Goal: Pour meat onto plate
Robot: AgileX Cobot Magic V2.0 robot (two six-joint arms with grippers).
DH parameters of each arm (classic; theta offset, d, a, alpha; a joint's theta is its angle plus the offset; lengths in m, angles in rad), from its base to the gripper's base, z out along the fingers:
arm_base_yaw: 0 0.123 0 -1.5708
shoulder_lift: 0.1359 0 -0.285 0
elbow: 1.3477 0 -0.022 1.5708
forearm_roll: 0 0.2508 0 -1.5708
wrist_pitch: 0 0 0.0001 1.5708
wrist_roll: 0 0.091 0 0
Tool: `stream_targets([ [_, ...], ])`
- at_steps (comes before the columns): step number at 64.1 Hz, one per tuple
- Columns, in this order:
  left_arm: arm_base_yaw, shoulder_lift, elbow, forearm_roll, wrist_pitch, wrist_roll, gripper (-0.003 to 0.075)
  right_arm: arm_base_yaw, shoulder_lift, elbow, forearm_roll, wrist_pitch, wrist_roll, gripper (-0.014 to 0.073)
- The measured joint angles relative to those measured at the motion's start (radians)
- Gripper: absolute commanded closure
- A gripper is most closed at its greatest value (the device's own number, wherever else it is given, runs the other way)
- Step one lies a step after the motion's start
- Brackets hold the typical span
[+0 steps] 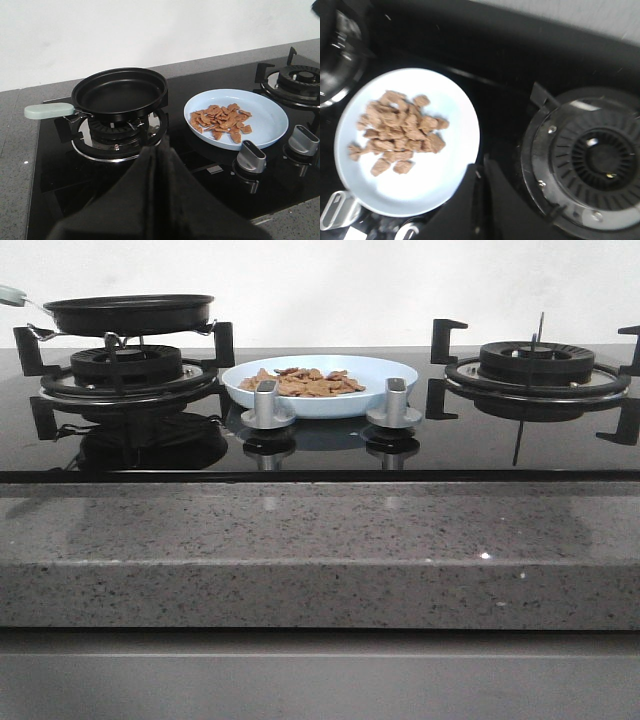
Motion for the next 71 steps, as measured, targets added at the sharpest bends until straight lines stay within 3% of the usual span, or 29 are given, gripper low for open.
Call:
stream_targets([
  [14, 0.000, 0.000, 0.000, 0.000, 0.000, 0.000, 0.0741, 0.000, -0.253, 0.262, -0.013, -0.049, -0.002, 0.0655],
  [47, 0.000, 0.000, 0.000, 0.000, 0.000, 0.000, 0.0741, 0.000, -0.959, 1.235, -0.039, -0.516, -0.007, 0.0655],
  [60, 0.000, 0.000, 0.000, 0.000, 0.000, 0.000, 0.0741, 0.000, -1.209, 1.471, -0.039, -0.622, -0.009, 0.0655],
  [71, 0.000, 0.000, 0.000, -0.001, 0.000, 0.000, 0.0741, 0.000, -1.355, 1.564, -0.039, -0.676, -0.009, 0.0655],
])
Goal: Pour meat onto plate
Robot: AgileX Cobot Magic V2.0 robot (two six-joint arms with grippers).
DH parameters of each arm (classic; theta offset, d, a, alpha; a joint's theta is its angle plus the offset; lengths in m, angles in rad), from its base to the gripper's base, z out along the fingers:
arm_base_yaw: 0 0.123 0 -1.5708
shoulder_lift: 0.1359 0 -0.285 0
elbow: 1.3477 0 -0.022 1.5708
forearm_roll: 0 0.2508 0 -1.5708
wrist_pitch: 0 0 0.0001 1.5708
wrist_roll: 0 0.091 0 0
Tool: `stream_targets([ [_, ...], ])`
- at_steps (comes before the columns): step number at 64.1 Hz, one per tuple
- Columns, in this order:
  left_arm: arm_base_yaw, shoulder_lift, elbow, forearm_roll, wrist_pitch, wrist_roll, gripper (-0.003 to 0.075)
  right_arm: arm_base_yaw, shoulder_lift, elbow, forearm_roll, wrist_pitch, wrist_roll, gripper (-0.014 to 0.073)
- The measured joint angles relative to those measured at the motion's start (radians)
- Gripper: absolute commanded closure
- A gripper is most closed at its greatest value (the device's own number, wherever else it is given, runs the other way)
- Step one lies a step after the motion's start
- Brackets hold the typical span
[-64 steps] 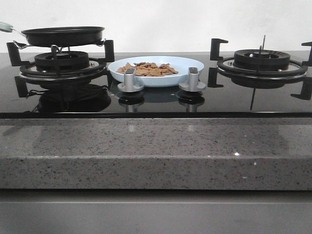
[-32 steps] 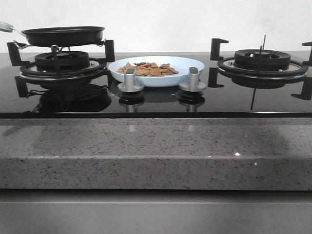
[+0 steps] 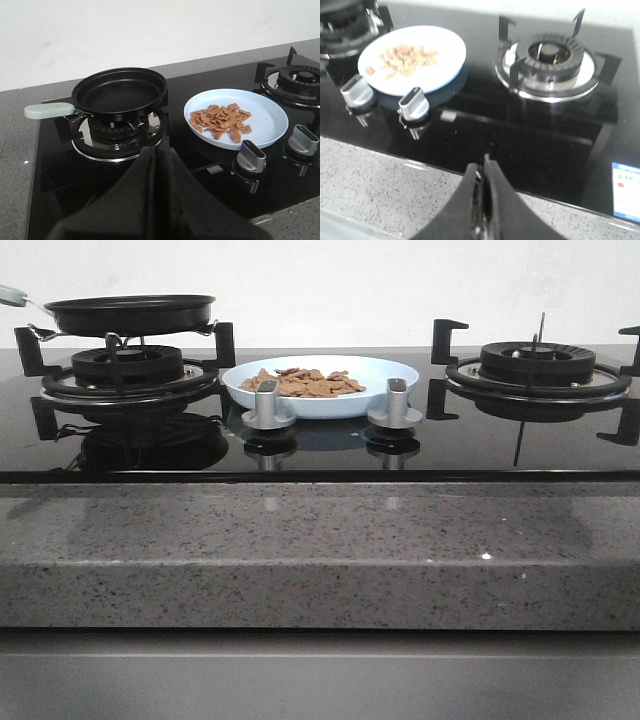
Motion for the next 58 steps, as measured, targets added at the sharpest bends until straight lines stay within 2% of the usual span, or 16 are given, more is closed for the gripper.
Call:
stream_targets([
  [58, 0.000, 0.000, 0.000, 0.000, 0.002, 0.000, 0.0741, 0.000, -0.042, 0.022, 0.000, -0.033, 0.000, 0.0655],
])
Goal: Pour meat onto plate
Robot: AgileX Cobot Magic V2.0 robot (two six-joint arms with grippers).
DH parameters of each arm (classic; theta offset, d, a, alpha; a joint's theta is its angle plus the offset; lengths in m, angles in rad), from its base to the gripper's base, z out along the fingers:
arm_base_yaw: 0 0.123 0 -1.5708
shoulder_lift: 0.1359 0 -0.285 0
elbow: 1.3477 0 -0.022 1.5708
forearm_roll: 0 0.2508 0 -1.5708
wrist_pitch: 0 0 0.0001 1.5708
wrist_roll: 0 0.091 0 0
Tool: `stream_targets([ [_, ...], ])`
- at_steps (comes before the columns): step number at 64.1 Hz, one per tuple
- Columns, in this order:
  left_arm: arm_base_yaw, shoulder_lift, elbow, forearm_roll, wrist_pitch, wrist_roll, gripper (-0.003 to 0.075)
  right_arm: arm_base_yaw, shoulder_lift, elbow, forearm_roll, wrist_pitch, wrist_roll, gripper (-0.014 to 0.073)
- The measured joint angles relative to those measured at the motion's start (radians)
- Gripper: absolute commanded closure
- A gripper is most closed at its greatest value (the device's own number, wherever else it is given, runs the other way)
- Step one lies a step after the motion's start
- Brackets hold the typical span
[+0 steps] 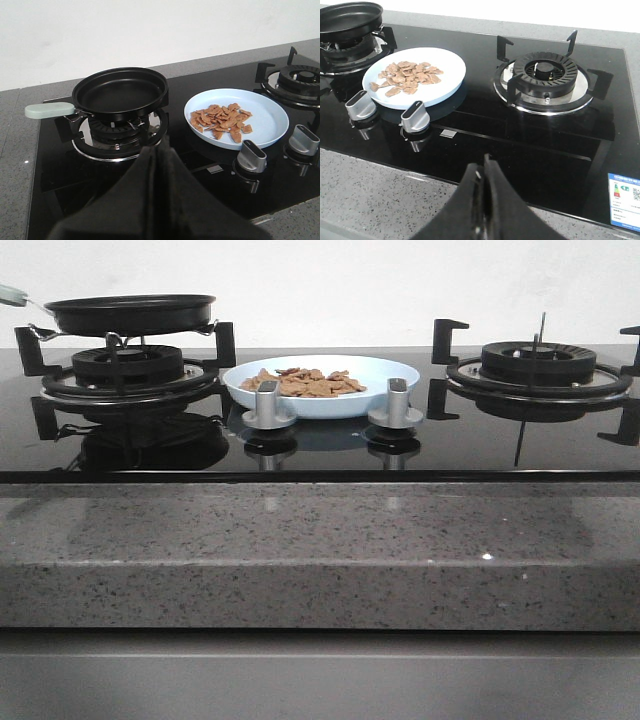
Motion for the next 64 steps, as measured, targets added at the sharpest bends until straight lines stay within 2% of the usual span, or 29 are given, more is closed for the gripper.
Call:
stream_targets([
  [12, 0.000, -0.004, 0.002, 0.069, -0.002, -0.023, 0.0741, 0.000, 0.000, 0.000, 0.000, 0.000, 0.000, 0.0655],
  [20, 0.000, -0.055, 0.024, 0.263, -0.002, -0.220, 0.0741, 0.000, 0.000, 0.000, 0.000, 0.000, 0.000, 0.0655],
  [29, 0.000, -0.160, 0.110, 0.407, -0.009, -0.322, 0.0741, 0.000, 0.000, 0.000, 0.000, 0.000, 0.000, 0.0655],
  [50, 0.000, -0.485, 0.365, 0.517, -0.033, -0.445, 0.0741, 0.000, 0.000, 0.000, 0.000, 0.000, 0.000, 0.0655],
  [64, 0.103, -0.590, 0.506, 0.526, -0.055, -0.461, 0.0741, 0.000, 0.000, 0.000, 0.000, 0.000, 0.000, 0.0655],
])
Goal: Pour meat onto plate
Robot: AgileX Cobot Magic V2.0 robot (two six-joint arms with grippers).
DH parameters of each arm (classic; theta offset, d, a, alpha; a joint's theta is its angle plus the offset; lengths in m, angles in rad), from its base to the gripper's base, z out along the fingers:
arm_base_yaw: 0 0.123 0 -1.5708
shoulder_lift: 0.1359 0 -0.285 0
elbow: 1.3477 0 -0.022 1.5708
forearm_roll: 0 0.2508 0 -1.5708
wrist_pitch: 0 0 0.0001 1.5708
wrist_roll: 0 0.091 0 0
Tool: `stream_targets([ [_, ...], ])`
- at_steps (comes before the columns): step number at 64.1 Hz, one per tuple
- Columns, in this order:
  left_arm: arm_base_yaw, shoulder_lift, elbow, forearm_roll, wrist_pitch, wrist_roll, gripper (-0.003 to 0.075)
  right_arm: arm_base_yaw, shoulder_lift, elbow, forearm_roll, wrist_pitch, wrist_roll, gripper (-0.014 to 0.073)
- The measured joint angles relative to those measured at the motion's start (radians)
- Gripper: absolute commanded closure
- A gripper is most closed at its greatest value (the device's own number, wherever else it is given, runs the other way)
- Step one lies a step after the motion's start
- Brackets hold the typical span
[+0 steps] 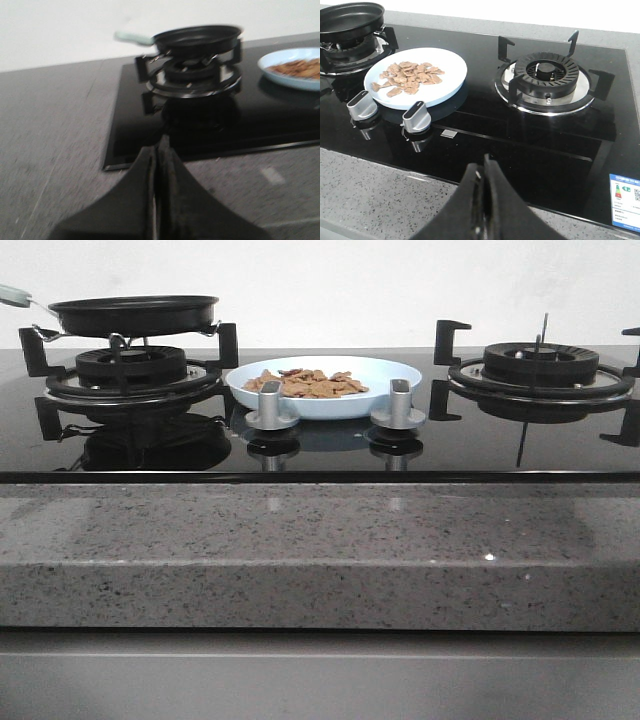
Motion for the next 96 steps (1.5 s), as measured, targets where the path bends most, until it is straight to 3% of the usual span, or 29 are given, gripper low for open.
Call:
stream_targets([
  [29, 0.039, 0.000, 0.121, -0.035, -0.151, -0.002, 0.0741, 0.000, 0.000, 0.000, 0.000, 0.000, 0.000, 0.0655],
  [82, 0.039, 0.000, 0.121, -0.043, -0.157, -0.004, 0.0741, 0.000, 0.000, 0.000, 0.000, 0.000, 0.000, 0.0655],
  [96, 0.039, 0.000, 0.121, -0.043, -0.157, -0.004, 0.0741, -0.016, -0.029, 0.090, -0.016, -0.141, 0.007, 0.0655],
])
